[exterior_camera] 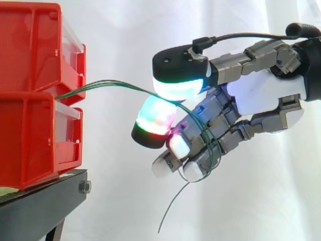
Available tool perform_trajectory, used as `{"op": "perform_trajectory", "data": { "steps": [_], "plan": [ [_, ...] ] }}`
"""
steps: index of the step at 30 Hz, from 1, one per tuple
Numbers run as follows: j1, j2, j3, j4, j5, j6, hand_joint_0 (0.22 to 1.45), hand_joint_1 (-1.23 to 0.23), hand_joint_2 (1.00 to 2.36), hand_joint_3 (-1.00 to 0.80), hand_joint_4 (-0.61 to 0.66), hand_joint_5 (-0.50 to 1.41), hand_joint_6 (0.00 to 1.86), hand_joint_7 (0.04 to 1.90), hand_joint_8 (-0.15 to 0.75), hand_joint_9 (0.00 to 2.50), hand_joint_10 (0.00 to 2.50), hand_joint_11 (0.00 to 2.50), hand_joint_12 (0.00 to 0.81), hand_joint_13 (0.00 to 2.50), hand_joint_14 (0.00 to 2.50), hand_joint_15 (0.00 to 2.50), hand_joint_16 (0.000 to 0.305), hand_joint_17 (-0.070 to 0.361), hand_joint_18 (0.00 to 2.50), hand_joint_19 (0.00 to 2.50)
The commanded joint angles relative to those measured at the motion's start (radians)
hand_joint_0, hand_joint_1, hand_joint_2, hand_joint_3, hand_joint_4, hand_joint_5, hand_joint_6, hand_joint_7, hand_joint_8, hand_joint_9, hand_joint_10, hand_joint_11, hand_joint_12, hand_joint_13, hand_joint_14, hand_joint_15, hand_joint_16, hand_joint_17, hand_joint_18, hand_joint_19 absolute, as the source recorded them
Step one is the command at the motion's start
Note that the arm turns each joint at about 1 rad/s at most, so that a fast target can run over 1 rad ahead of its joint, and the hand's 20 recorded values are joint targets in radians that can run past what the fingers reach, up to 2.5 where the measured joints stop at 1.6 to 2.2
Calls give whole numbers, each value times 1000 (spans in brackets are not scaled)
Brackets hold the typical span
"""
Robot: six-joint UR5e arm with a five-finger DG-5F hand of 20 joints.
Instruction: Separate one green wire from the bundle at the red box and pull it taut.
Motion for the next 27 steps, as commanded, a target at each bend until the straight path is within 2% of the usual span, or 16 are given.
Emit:
{"op": "perform_trajectory", "data": {
  "steps": [1,6,7,14,19,23,27],
  "plan": [
    [0,0,2,-4,-2,0,614,-810,1017,-237,179,-208,911,968,290,771,15,645,321,620,8,227,49,111,664,302],
    [0,0,4,-14,-17,12,610,-804,1017,-251,182,-207,909,970,289,772,14,648,323,626,8,225,49,111,666,307],
    [0,0,2,-14,-32,25,609,-802,1017,-251,184,-207,909,969,290,773,16,656,323,625,8,228,49,111,666,302],
    [3,0,2,-13,-43,35,612,-800,1016,-266,185,-207,909,956,291,780,15,651,324,627,8,226,49,110,673,308],
    [3,0,2,-11,-63,48,597,-794,1011,-349,187,-203,905,982,296,794,14,671,325,634,8,227,49,111,680,307],
    [3,0,1,-7,-81,55,574,-757,1001,-485,189,-197,902,981,298,809,12,671,329,637,8,230,50,112,688,304],
    [0,0,1,-1,-92,57,555,-740,1000,-500,191,-190,897,993,300,821,12,679,330,643,8,233,50,113,692,302]
  ]
}}
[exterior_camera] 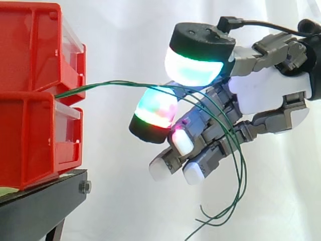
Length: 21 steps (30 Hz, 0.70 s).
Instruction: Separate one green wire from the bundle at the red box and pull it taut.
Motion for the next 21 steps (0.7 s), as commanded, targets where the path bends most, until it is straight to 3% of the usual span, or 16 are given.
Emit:
{"op": "perform_trajectory", "data": {
  "steps": [1,7,12,21],
  "plan": [
    [-2,0,0,4,-12,2,555,-738,1000,-500,189,-189,897,990,299,821,14,667,331,642,8,229,50,113,692,310],
    [-3,0,0,4,-23,4,599,-738,1011,-359,159,-181,895,1050,295,826,12,675,325,641,8,230,49,110,683,302],
    [-6,0,0,4,-23,5,623,-825,1015,-289,119,-186,904,1061,295,816,12,682,326,642,8,233,49,110,685,302],
    [-14,0,0,3,-40,7,711,-939,1002,-470,157,-193,912,1020,285,817,15,680,320,677,9,247,48,108,729,316]
  ]
}}
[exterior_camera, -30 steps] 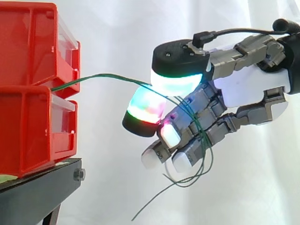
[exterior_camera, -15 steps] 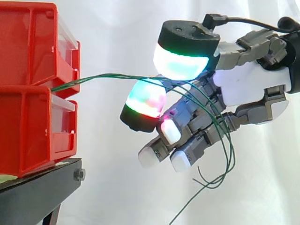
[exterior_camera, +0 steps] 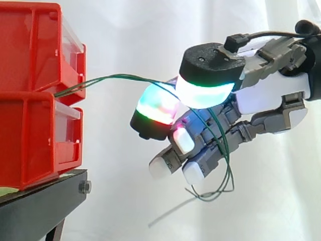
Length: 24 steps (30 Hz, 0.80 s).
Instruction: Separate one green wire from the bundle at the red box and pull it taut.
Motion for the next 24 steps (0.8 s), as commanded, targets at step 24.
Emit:
{"op": "perform_trajectory", "data": {
  "steps": [24],
  "plan": [
    [-25,0,8,2,-14,0,582,-646,1016,-253,167,-197,889,1037,299,847,12,688,331,674,11,270,51,114,707,349]
  ]
}}
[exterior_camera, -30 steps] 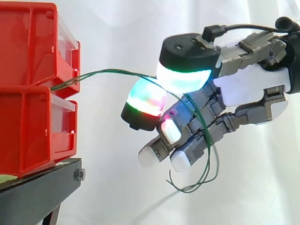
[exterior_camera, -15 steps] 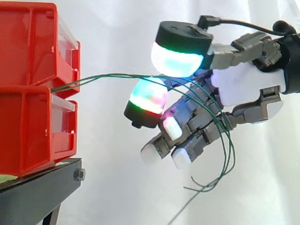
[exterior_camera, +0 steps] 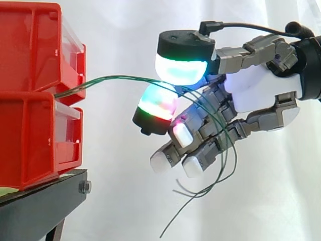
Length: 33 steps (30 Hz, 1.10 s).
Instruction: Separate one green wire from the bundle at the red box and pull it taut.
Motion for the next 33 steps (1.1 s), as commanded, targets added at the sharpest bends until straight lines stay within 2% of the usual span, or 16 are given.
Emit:
{"op": "perform_trajectory", "data": {
  "steps": [1,7,11,13,15,16,18,20,26,33],
  "plan": [
    [0,0,-1,1,1,0,585,-677,1017,-236,160,-198,889,1044,300,843,16,690,330,672,9,267,51,114,707,350],
    [0,0,-1,1,1,0,611,-776,1015,-269,149,-205,901,1001,297,833,15,703,327,676,9,271,50,113,712,343],
    [-3,0,5,-4,-2,3,600,-799,1008,-394,172,-204,904,990,294,832,16,706,326,677,9,272,50,113,715,340],
    [-7,0,21,-9,-9,3,570,-757,1004,-437,175,-201,904,982,295,837,15,699,327,683,9,268,51,114,722,345],
    [-8,0,21,-15,-13,3,545,-627,1003,-463,183,-197,902,984,300,855,12,699,335,692,9,277,52,117,731,347],
    [-8,0,21,-18,-13,3,544,-620,1002,-463,184,-197,901,984,302,854,14,695,334,693,9,274,52,117,731,347],
    [-11,0,21,-19,-15,3,560,-530,1006,-427,179,-195,897,995,302,866,15,700,332,691,9,276,51,115,724,359],
    [-11,0,21,-19,-24,3,577,-515,1010,-376,176,-194,896,1013,305,871,15,692,330,690,9,275,51,114,718,362],
    [-13,0,21,-16,-25,3,575,-641,1018,-196,165,-195,897,1048,306,865,13,704,334,688,9,279,51,115,716,354],
    [-13,0,21,-15,-32,3,585,-708,1018,-207,159,-199,904,1012,305,852,15,714,334,689,10,276,51,115,720,347]
  ]
}}
